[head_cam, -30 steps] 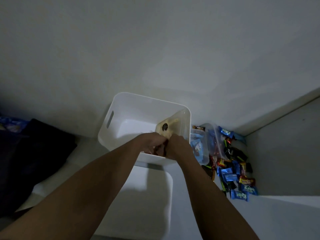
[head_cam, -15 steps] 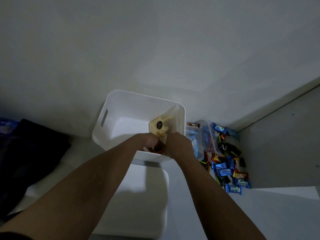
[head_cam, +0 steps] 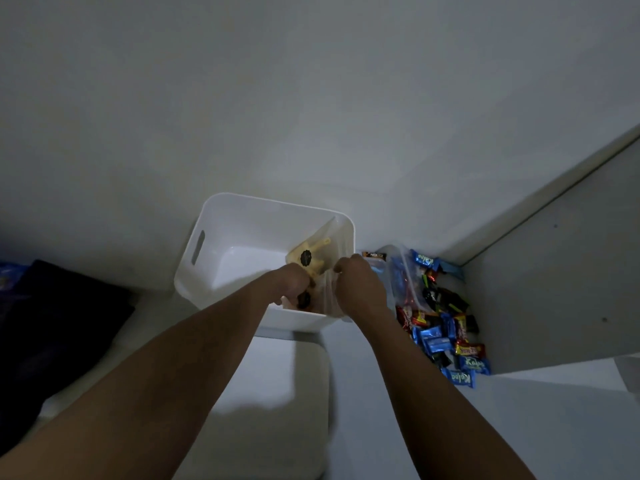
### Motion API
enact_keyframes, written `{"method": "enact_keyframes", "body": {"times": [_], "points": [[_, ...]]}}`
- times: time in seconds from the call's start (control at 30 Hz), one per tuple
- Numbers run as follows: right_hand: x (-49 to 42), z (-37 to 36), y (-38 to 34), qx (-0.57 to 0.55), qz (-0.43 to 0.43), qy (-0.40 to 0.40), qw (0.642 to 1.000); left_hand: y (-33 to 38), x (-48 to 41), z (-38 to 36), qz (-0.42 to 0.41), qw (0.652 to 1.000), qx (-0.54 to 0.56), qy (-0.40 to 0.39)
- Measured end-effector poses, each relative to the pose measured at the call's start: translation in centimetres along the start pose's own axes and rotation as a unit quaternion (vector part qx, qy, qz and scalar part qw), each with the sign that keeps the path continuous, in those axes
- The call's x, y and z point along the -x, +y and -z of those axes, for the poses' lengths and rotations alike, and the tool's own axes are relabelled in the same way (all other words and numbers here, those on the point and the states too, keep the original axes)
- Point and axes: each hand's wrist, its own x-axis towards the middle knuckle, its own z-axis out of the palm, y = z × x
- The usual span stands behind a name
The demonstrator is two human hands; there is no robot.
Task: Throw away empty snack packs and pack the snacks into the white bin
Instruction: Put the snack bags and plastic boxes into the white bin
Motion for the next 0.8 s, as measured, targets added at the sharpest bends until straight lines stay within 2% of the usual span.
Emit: {"method": "enact_keyframes", "body": {"times": [0.13, 0.23, 0.3, 0.4, 0.5, 0.63, 0.8], "points": [[-0.4, 0.4, 3.3, -0.127, -0.051, 0.063, 0.989, 2.9, 0.4, 0.1, -0.05, 0.983, 0.093, 0.153], [-0.5, 0.7, 6.7, -0.198, -0.11, 0.076, 0.971, 5.8, 1.1, -0.8, -0.134, 0.941, 0.104, 0.293], [-0.5, 0.7, 9.2, -0.229, -0.142, 0.085, 0.959, 8.4, 1.8, -1.9, -0.192, 0.911, 0.107, 0.35], [-0.3, 0.5, 13.1, -0.279, -0.177, 0.102, 0.938, 12.3, 2.6, -4.4, -0.264, 0.881, 0.079, 0.384], [-0.5, 0.5, 16.6, -0.283, -0.199, 0.103, 0.933, 15.1, 2.1, -7.9, -0.295, 0.895, 0.044, 0.332], [-1.9, -0.9, 20.3, -0.299, -0.183, 0.045, 0.935, 15.4, -1.2, -11.4, -0.192, 0.943, 0.032, 0.268], [-3.4, -3.0, 23.3, -0.275, -0.164, -0.031, 0.947, 11.2, -4.9, -14.4, -0.039, 0.959, 0.023, 0.28]]}}
